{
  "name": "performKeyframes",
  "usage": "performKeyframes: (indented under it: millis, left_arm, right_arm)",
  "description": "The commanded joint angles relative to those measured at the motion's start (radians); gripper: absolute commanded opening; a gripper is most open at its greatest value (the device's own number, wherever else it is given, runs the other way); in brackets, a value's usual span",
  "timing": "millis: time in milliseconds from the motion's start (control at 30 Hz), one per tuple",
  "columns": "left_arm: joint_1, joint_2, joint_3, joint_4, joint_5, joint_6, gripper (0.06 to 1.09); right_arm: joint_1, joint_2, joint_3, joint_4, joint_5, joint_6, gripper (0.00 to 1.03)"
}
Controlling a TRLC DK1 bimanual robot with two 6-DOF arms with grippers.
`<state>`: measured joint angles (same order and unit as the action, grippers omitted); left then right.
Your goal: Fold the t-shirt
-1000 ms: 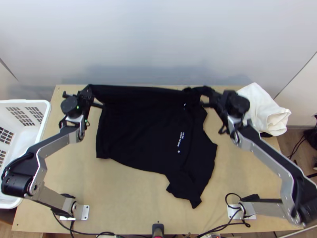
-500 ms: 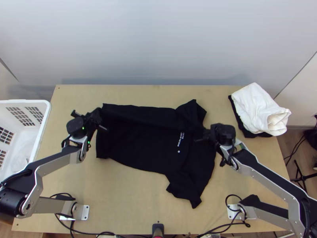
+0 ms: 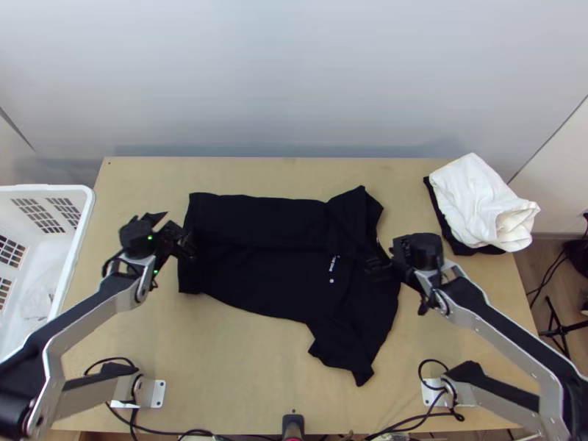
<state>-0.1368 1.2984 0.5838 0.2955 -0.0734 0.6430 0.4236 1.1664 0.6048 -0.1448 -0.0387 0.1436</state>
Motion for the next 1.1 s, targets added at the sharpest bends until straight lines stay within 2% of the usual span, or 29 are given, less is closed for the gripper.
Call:
performKeyframes:
  millis: [0,67,200,333,433,567,700,933,1067]
  left_arm:
    - [0.066,-0.208,0.025,-0.299,0.066,-0.043,1.04]
    - [0.098,-0.281,0.028,-0.404,0.119,-0.037,1.04]
    - [0.157,-0.367,0.037,-0.595,0.221,0.030,1.04]
    - [0.160,-0.373,0.034,-0.745,0.231,0.101,1.04]
    - [0.158,-0.372,0.022,-0.745,0.233,0.104,1.04]
    - [0.146,-0.376,0.013,-0.766,0.262,0.099,1.04]
    - [0.066,-0.390,-0.018,-0.774,0.291,0.069,1.04]
    - [-0.110,-0.386,-0.095,-0.714,0.270,0.060,1.03]
    - [-0.136,-0.353,-0.131,-0.653,0.230,0.115,1.03]
  right_arm:
    - [-0.003,-0.166,0.119,-0.291,-0.105,0.001,1.00]
    - [-0.002,-0.206,0.156,-0.384,-0.170,-0.002,0.99]
    - [0.063,-0.228,0.240,-0.546,-0.196,-0.012,0.99]
    - [0.147,-0.226,0.289,-0.710,-0.237,-0.027,0.99]
    - [0.173,-0.220,0.297,-0.768,-0.245,-0.055,0.99]
    - [0.201,-0.214,0.329,-0.868,-0.300,-0.070,0.99]
    - [0.236,-0.218,0.316,-0.898,-0.309,-0.068,0.99]
    - [0.250,-0.211,0.300,-0.920,-0.322,-0.065,0.99]
    - [0.254,-0.209,0.289,-0.937,-0.326,-0.065,0.99]
